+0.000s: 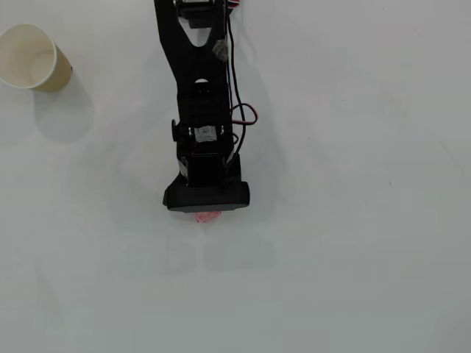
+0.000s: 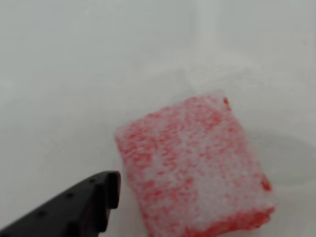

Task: Pick up the cube and drop it in the cup.

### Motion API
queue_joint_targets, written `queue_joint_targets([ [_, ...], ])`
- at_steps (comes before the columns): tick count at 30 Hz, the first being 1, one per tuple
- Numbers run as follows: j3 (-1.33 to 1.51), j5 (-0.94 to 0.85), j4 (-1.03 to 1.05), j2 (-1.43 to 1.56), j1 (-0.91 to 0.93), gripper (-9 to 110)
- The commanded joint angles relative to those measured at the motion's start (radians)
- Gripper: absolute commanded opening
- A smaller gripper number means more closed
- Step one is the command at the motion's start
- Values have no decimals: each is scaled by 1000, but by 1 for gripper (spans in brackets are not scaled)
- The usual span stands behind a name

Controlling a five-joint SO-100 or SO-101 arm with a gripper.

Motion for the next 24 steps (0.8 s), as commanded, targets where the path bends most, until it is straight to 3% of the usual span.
queue_joint_targets([
  [1, -135, -9, -28, 38, 6, 39],
  [19, -132, -9, 80, 49, 20, 12],
  [24, -132, -9, 74, 51, 25, 12],
])
